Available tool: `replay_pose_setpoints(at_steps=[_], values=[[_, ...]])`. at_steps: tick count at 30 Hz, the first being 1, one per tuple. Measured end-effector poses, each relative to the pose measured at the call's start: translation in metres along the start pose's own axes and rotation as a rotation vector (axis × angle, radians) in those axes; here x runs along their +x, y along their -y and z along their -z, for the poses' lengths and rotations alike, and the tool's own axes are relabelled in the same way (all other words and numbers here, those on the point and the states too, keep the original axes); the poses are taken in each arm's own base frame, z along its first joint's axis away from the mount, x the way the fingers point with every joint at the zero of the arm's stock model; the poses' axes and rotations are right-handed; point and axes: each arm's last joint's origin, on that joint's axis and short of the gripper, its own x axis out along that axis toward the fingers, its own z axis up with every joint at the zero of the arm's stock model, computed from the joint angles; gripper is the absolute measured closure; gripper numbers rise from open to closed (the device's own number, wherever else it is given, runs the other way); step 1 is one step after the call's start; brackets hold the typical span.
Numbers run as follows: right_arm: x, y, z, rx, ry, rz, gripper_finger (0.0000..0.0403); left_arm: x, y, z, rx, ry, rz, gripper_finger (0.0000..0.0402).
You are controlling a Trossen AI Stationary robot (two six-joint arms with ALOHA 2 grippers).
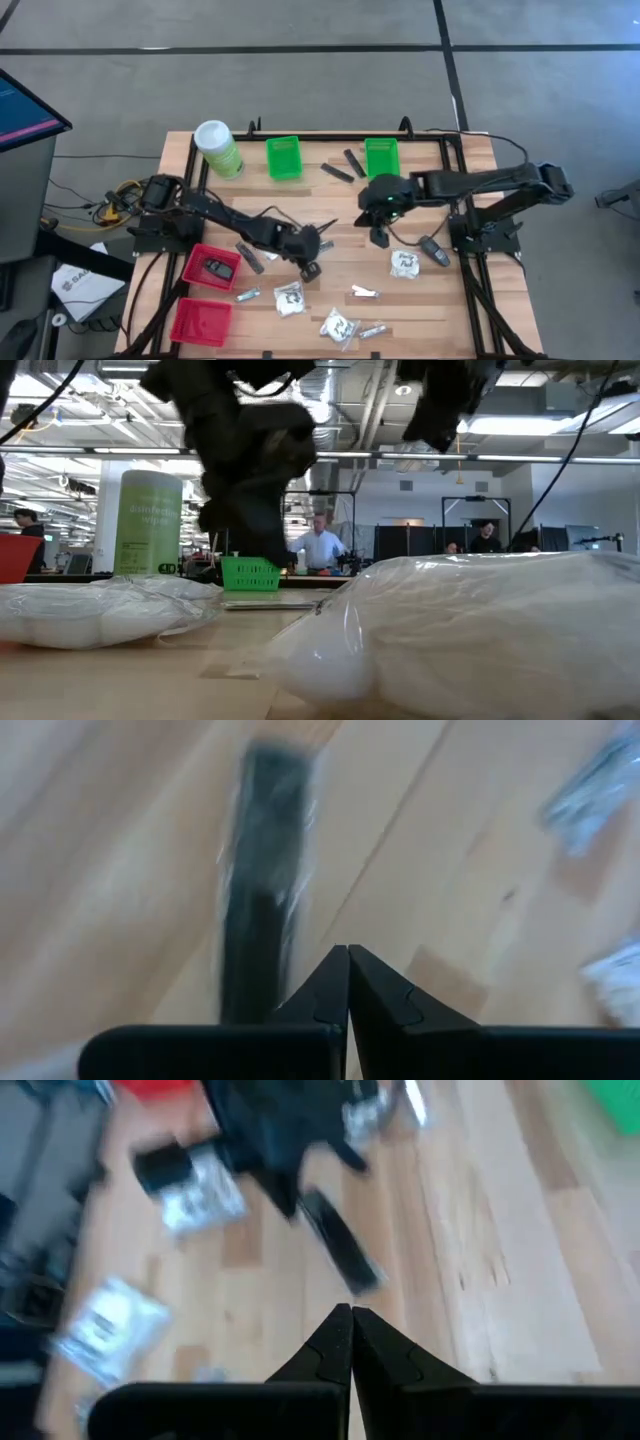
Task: Pick & Place Travel size toiletries
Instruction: Put the black comb into the bottom red basket
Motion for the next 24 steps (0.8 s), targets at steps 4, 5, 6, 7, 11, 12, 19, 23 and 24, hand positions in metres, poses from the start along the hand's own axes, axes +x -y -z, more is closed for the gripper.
replay_pose_setpoints(at_steps=[4,5,6,7,11,12,19,23,24], values=[[0.024,-0.003,0.004,-0.063,-0.068,-0.009,0.0403,0.006,-0.008,0.017,-0.064,-0.034,-0.044,0.0401],[0.03,-0.005,0.004,-0.079,-0.069,-0.016,0.0403,0.007,-0.01,0.021,-0.072,-0.043,-0.058,0.0401],[0.034,-0.006,0.004,-0.095,-0.067,-0.023,0.0403,0.009,-0.012,0.024,-0.076,-0.048,-0.068,0.0401],[0.037,-0.008,0.005,-0.108,-0.07,-0.027,0.0403,0.01,-0.015,0.026,-0.076,-0.052,-0.075,0.0401],[0.05,-0.011,0.004,-0.137,-0.067,-0.039,0.0403,0.01,-0.018,0.03,-0.012,-0.057,-0.077,0.0401],[0.053,-0.012,0.005,-0.139,-0.069,-0.04,0.0403,0.011,-0.02,0.03,0.01,-0.058,-0.078,0.0401],[0.067,-0.012,0.009,-0.141,-0.103,-0.04,0.0403,0.016,-0.031,0.012,0.124,-0.03,-0.036,0.0401],[0.068,-0.012,0.008,-0.142,-0.094,-0.041,0.0403,0.018,-0.041,0.0,0.13,-0.021,-0.017,0.0401],[0.068,-0.012,0.008,-0.143,-0.091,-0.042,0.0403,0.018,-0.043,-0.002,0.13,-0.019,-0.009,0.0401]])
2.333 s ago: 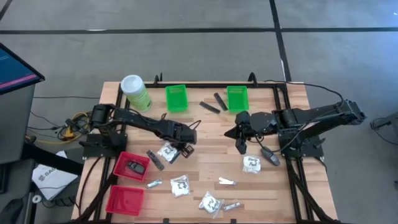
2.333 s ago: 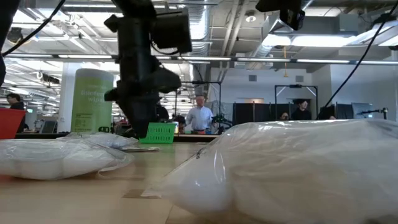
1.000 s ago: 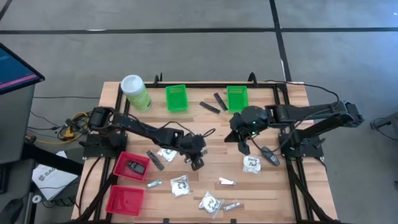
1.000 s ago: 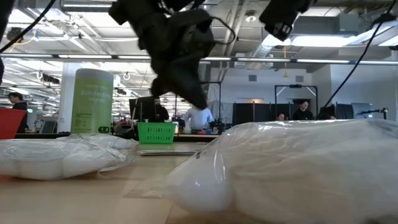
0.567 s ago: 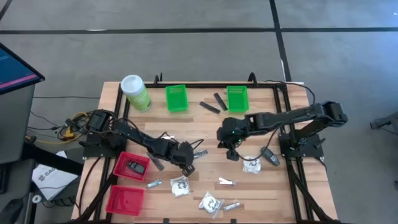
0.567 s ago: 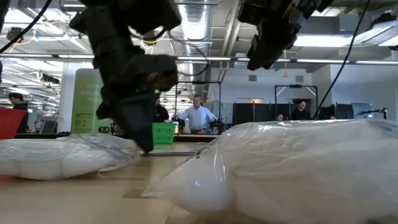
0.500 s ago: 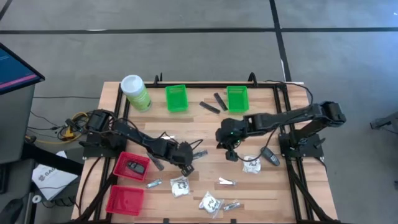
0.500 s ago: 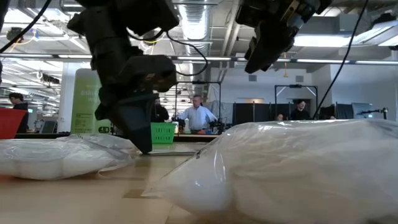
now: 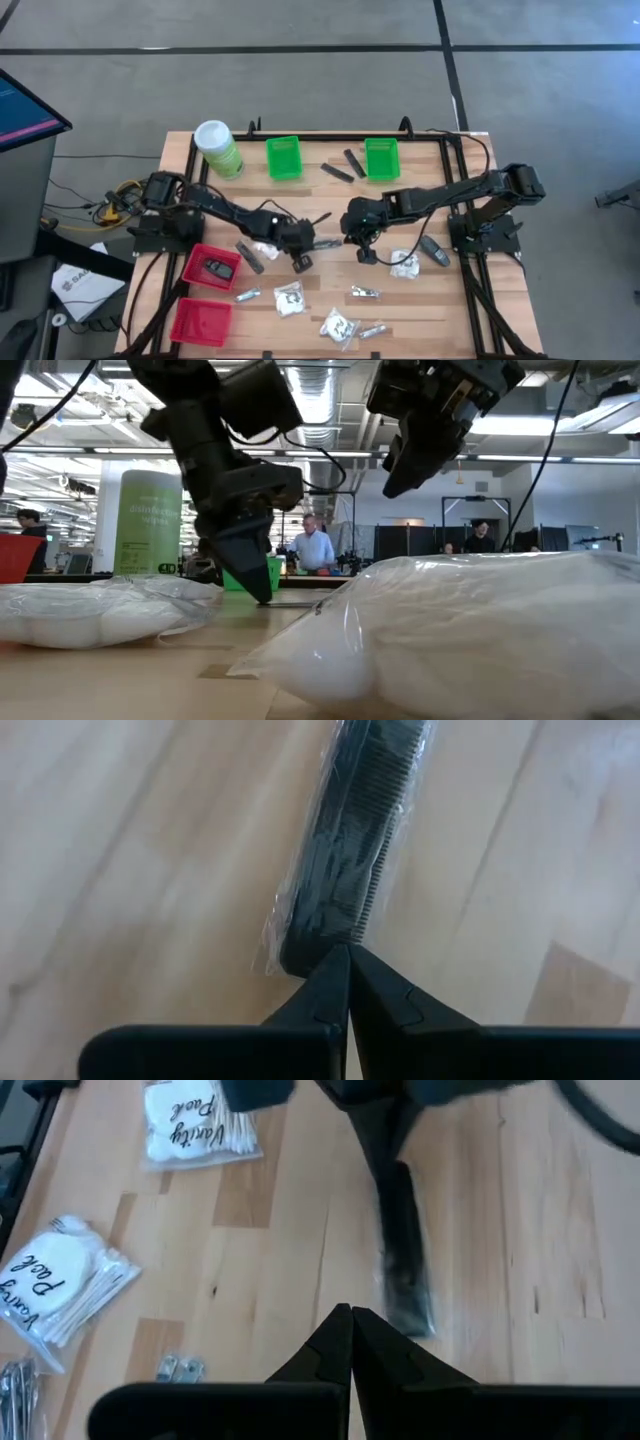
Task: Pick & Place Travel size toiletries
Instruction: Put the black comb into the bottom red basket
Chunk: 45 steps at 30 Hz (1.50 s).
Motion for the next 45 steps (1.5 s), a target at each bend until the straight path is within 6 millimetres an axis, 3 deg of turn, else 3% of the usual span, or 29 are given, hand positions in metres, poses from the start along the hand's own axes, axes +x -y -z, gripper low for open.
replay_pose_setpoints(at_steps=[12,22,25,28,33,38,45], values=[[0.0,0.001,-0.001,0.007,0.014,0.001,0.0403,-0.009,0.004,-0.009,0.0,0.079,0.047,0.0401],[-0.003,0.0,0.0,0.106,0.003,-0.022,0.0403,-0.006,-0.014,-0.02,-0.108,0.115,-0.01,0.0401],[-0.005,-0.004,-0.006,0.142,0.071,-0.146,0.0403,-0.006,-0.016,-0.022,-0.108,0.105,0.009,0.0401],[-0.01,-0.007,-0.006,0.227,0.247,-0.326,0.0403,-0.006,-0.015,-0.021,-0.102,0.097,0.015,0.0401],[-0.017,0.002,0.025,0.417,0.423,-0.226,0.0403,-0.006,-0.009,-0.015,-0.098,0.09,0.025,0.0401],[-0.015,0.005,0.055,0.453,0.418,-0.159,0.0403,-0.001,-0.009,0.001,-0.097,0.048,0.012,0.0401],[-0.002,0.002,0.061,0.434,0.364,-0.178,0.038,-0.003,-0.007,0.01,-0.106,0.036,0.015,0.0401]])
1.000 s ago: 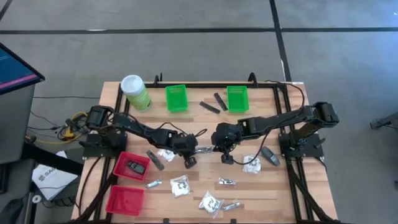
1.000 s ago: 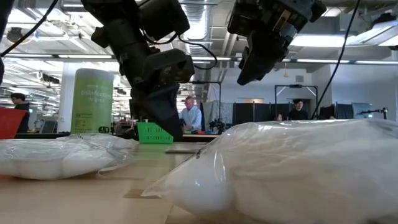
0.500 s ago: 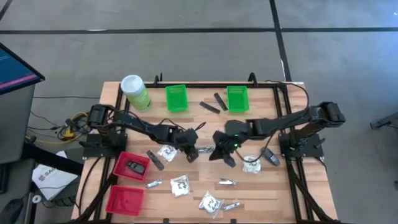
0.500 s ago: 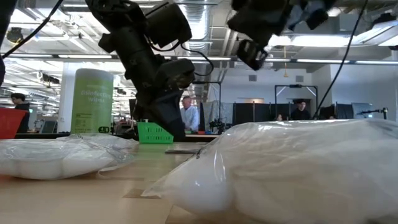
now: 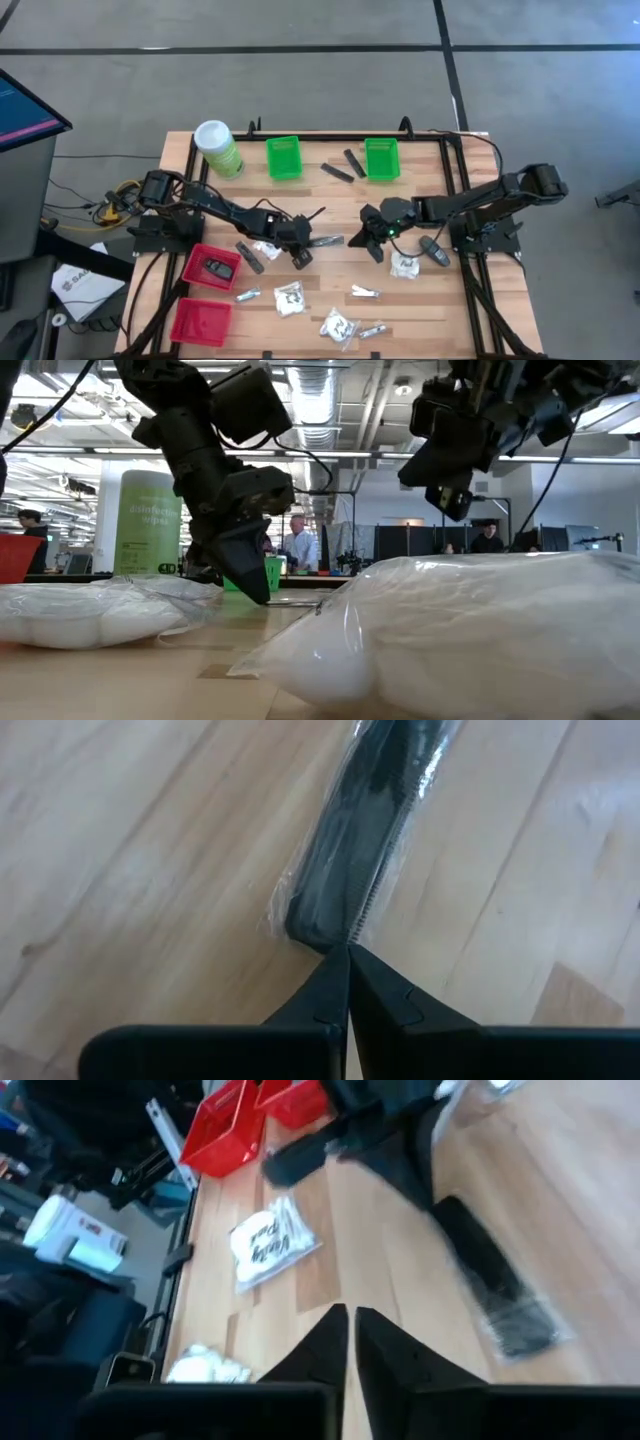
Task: Pick & Place Travel size toiletries
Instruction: Put the black comb into the bottom red basket
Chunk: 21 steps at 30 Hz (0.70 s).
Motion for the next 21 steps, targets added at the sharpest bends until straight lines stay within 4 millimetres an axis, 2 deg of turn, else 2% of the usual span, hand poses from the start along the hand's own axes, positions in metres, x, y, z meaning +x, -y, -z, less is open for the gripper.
replay_pose_setpoints(at_steps=[5,11,17,21], values=[[0.012,-0.002,-0.008,-0.027,0.005,0.0,0.0332,-0.018,0.003,-0.008,0.051,0.072,0.018,0.0401],[0.027,-0.019,-0.02,-0.261,-0.05,-0.001,0.0299,-0.043,-0.001,-0.023,0.066,0.185,0.012,0.0401],[0.049,-0.025,-0.02,-0.39,-0.209,0.045,0.0281,-0.04,-0.011,-0.021,0.048,0.183,0.039,0.0401],[0.055,-0.031,-0.014,-0.477,-0.259,0.105,0.0262,-0.037,-0.01,-0.017,0.05,0.174,0.047,0.0401]])
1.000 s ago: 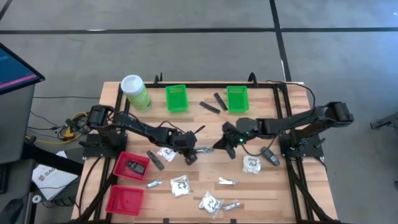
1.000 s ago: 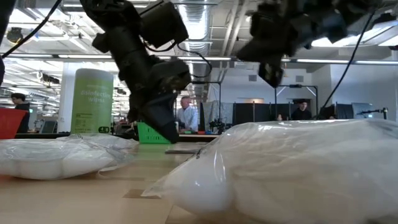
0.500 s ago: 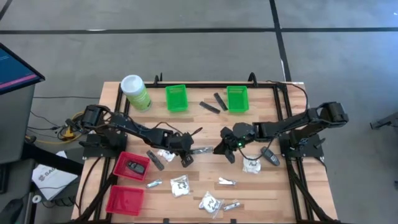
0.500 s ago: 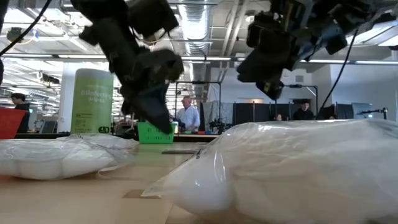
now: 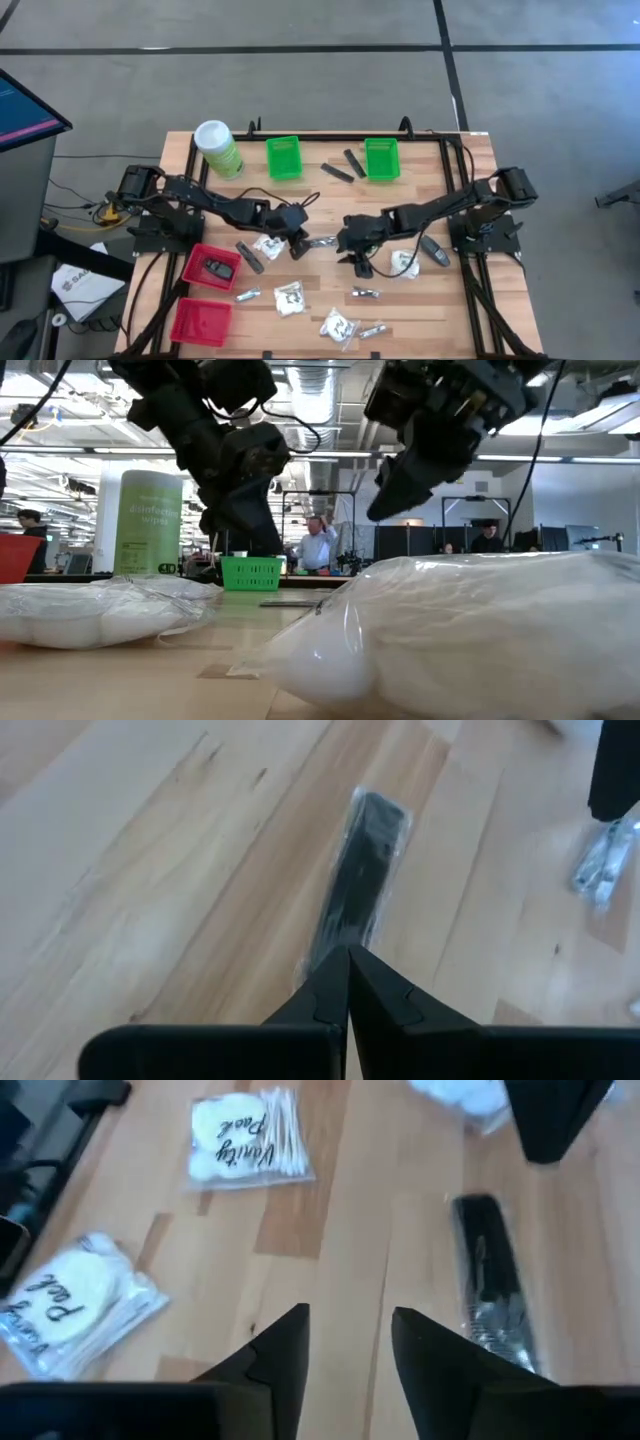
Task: Pick & Place Travel size toiletries
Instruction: Put the black comb into the bottom red basket
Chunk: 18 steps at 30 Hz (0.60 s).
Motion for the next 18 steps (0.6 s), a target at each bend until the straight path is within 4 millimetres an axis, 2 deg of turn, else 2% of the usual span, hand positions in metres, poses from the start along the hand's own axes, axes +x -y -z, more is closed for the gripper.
replay_pose_setpoints(at_steps=[5,9,13,15,18], values=[[0.001,-0.008,0.006,0.006,-0.023,0.068,0.0233,-0.001,0.011,0.002,-0.035,0.024,0.044,0.0401],[-0.002,-0.007,0.033,0.054,-0.003,0.127,0.0208,-0.003,0.017,0.005,-0.081,0.036,0.058,0.0401],[-0.005,0.002,0.053,0.046,0.16,0.166,0.0188,-0.003,0.019,0.006,-0.112,0.055,0.035,0.0401],[-0.005,0.009,0.062,0.081,0.161,0.178,0.0182,-0.003,0.019,0.006,-0.151,0.053,0.034,0.0401],[-0.006,0.017,0.063,0.062,0.138,0.204,0.0179,-0.003,0.018,0.005,-0.168,0.057,0.029,0.0401]])
